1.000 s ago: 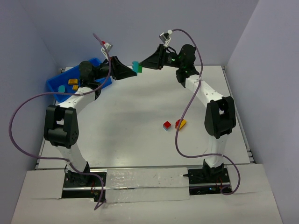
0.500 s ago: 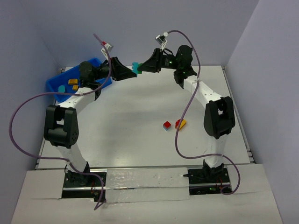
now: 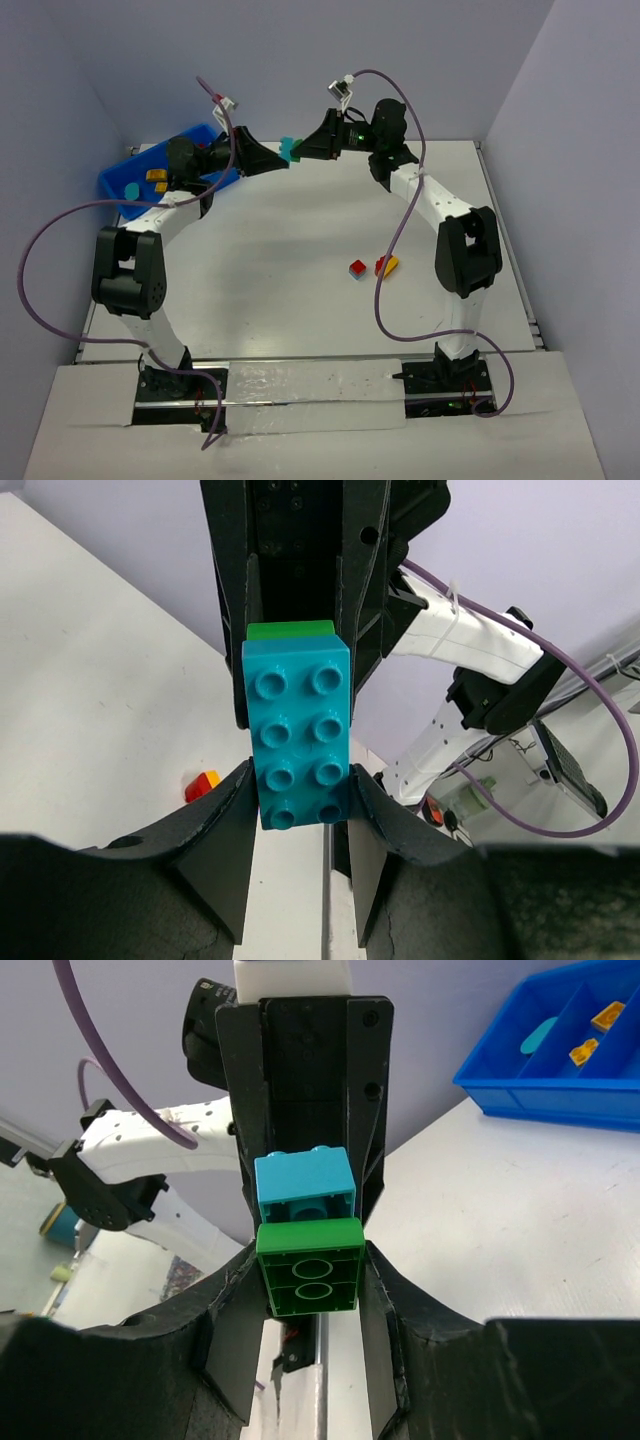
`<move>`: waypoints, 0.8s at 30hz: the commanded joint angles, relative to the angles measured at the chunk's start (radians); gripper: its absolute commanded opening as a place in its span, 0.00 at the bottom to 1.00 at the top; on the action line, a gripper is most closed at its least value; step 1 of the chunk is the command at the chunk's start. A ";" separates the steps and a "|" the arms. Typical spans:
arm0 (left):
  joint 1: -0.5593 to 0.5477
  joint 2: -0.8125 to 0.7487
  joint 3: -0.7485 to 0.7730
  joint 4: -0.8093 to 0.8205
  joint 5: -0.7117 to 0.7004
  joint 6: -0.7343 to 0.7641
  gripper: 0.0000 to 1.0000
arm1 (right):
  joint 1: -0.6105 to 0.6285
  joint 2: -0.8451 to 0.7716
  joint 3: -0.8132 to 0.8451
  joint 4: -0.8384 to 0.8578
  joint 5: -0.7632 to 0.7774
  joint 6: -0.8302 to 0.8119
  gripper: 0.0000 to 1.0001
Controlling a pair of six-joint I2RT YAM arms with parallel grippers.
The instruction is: Sort the legos into containers by color
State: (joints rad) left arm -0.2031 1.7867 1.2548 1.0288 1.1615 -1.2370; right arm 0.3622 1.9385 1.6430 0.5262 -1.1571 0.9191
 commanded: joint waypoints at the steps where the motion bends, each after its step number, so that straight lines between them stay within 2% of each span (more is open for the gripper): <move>1: 0.101 -0.069 0.026 0.023 -0.051 0.024 0.00 | -0.004 -0.061 -0.014 0.005 -0.049 -0.014 0.00; 7: 0.209 -0.094 0.052 -0.017 -0.057 0.057 0.00 | -0.032 -0.076 -0.016 -0.145 -0.033 -0.121 0.00; 11: 0.293 -0.115 0.061 -0.142 -0.053 0.195 0.00 | -0.042 -0.081 0.017 -0.311 0.027 -0.254 0.00; 13: 0.376 -0.144 0.100 -0.558 -0.158 0.455 0.00 | -0.042 -0.091 0.071 -0.519 0.102 -0.440 0.00; 15: 0.399 -0.153 0.169 -0.797 -0.260 0.687 0.00 | -0.042 -0.094 0.086 -0.576 0.146 -0.491 0.00; 16: 0.410 -0.155 0.217 -0.977 -0.367 0.803 0.00 | -0.044 -0.095 0.097 -0.614 0.185 -0.524 0.00; 18: 0.436 -0.148 0.264 -1.135 -0.510 0.908 0.00 | -0.045 -0.101 0.101 -0.649 0.218 -0.565 0.00; 19: 0.450 -0.147 0.270 -1.156 -0.531 0.934 0.00 | -0.045 -0.105 0.099 -0.653 0.223 -0.575 0.00; 24: 0.567 -0.098 0.323 -1.267 -0.671 0.907 0.00 | -0.045 -0.113 0.081 -0.674 0.255 -0.599 0.00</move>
State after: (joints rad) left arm 0.2915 1.6778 1.4988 -0.0005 0.6777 -0.4425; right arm 0.3225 1.8944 1.6890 -0.0992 -0.9540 0.4014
